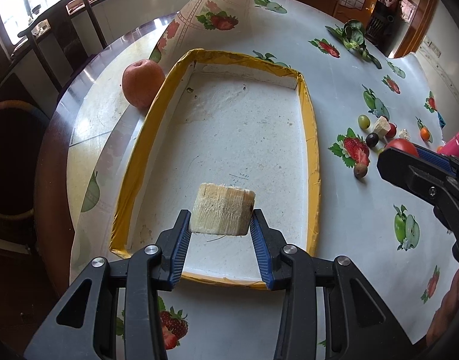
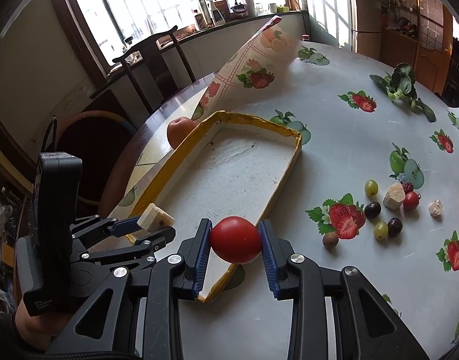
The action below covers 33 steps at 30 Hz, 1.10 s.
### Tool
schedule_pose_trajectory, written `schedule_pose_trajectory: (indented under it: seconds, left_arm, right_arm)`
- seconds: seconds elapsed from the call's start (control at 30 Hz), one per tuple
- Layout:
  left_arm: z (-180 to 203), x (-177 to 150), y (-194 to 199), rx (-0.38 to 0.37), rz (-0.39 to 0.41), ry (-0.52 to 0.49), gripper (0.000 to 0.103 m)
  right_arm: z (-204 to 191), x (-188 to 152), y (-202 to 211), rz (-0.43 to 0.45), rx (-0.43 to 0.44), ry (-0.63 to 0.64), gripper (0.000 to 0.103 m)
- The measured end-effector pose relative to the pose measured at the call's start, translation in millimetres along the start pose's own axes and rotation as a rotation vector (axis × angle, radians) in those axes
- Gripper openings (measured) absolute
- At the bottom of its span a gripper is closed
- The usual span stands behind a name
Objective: Organize fruits
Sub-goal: 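Carry the white cube and red tomato with both tools over the yellow tray, then open the left tool releasing the cube while the right tool releases the tomato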
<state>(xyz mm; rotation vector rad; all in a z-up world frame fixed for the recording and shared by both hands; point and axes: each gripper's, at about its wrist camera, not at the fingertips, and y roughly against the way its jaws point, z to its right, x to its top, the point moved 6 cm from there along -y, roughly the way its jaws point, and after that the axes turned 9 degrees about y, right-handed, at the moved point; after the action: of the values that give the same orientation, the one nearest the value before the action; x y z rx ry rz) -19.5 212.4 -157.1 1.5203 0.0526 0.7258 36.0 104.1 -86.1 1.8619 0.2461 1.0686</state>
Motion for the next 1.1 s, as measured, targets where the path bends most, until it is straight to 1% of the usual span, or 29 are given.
schedule_pose_trajectory:
  seconds: [0.3,0.47,0.6,0.7,0.97,1.0,1.07,1.1]
  left_arm:
    - [-5,-2,-23,-0.002,-0.043,0.012,0.038]
    - [-10,-2,-36,-0.004,-0.066,0.019,0.038]
    - [-15,-7,-47,0.004,-0.092,0.017,0.038]
    - [-17,-12,-57,0.009,-0.115,0.019,0.038]
    - [-16,-13,-62,0.037,-0.111,-0.003,0.039]
    - [-17,-12,-61,0.037,-0.112,-0.003,0.04]
    - [-17,-13,-62,0.041,-0.119,0.004,0.052]
    - [-17,-13,-61,0.041,-0.117,0.006,0.053]
  right_arm:
    - [-12,11,-47,-0.046,0.032,0.016,0.033]
    - [-20,14,-79,-0.086,0.057,0.033,0.033]
    - [-28,9,-106,-0.135,0.08,0.05,0.033]
    - [-30,2,-123,-0.169,0.081,0.058,0.033]
    - [-27,-13,-143,-0.228,0.081,0.056,0.035]
    - [-26,-15,-144,-0.233,0.084,0.054,0.04]
    - [-26,-15,-143,-0.226,0.094,0.054,0.047]
    - [-27,-15,-142,-0.222,0.096,0.057,0.053]
